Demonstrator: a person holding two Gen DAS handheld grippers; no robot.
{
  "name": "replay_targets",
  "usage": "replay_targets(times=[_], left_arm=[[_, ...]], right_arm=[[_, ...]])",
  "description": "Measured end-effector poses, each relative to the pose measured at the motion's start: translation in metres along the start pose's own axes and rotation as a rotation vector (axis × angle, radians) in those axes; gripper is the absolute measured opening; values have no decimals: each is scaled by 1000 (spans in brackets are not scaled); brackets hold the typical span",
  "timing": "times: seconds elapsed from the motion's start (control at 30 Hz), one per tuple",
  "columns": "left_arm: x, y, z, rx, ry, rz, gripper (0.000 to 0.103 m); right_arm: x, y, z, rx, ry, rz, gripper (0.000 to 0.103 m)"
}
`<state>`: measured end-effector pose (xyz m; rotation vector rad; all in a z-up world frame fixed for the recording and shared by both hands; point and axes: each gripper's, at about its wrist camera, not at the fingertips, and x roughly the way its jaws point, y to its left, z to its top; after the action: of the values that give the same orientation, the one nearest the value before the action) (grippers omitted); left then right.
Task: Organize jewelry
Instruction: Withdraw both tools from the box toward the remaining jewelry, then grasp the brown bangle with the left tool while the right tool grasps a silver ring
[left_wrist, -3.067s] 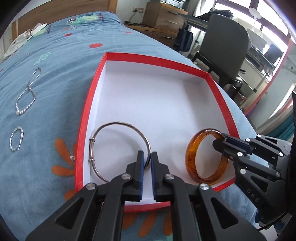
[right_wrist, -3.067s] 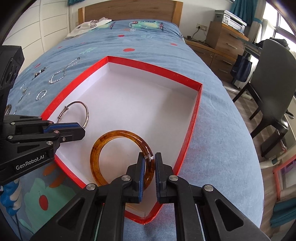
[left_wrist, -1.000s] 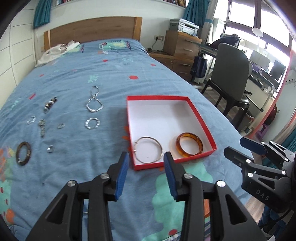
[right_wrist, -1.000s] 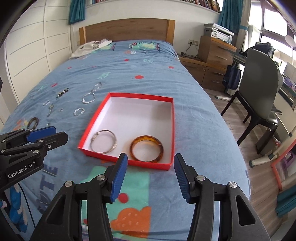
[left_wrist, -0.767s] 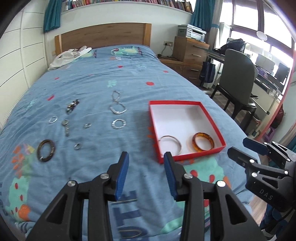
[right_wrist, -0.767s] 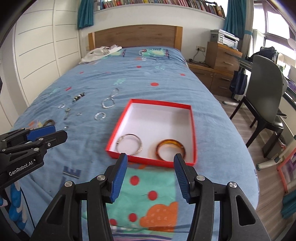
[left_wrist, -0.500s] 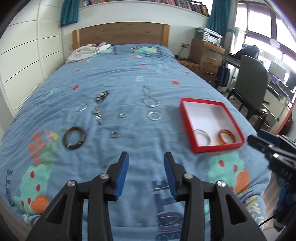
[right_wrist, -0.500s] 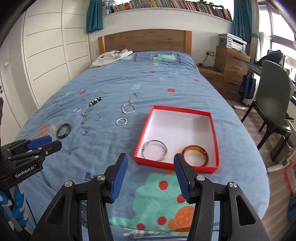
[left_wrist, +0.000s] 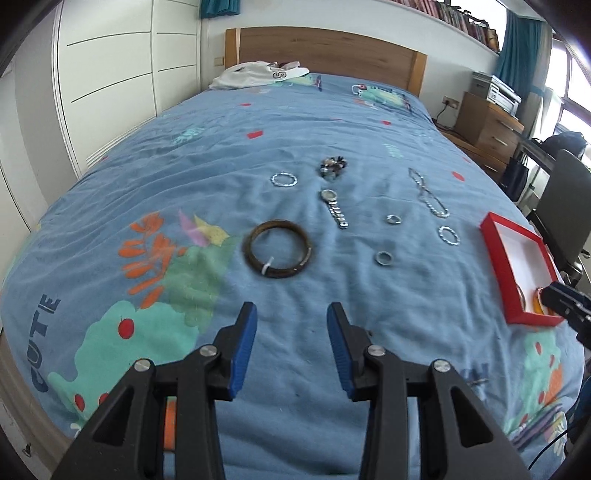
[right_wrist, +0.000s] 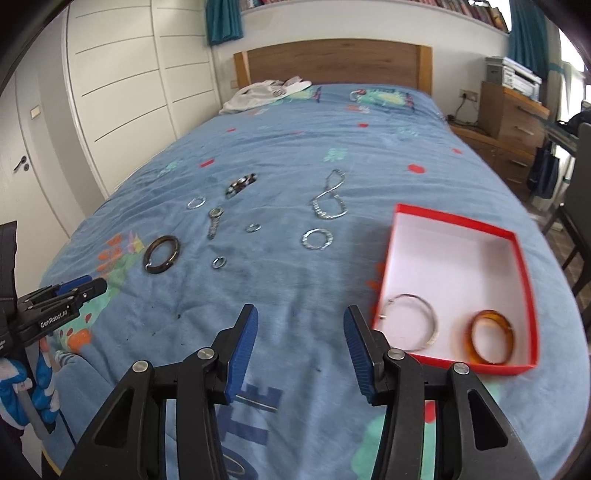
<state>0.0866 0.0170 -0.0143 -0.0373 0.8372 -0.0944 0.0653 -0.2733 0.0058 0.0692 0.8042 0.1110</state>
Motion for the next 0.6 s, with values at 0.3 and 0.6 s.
replay_targets(times=[0.3,0.6], left_arm=[[51,1,28,29,-15,-59,37],[106,-6,42,82,35,-113,37]], right_arm=[[73,36,18,-32,57,95,37],[137,71,29,-76,101,171,34]])
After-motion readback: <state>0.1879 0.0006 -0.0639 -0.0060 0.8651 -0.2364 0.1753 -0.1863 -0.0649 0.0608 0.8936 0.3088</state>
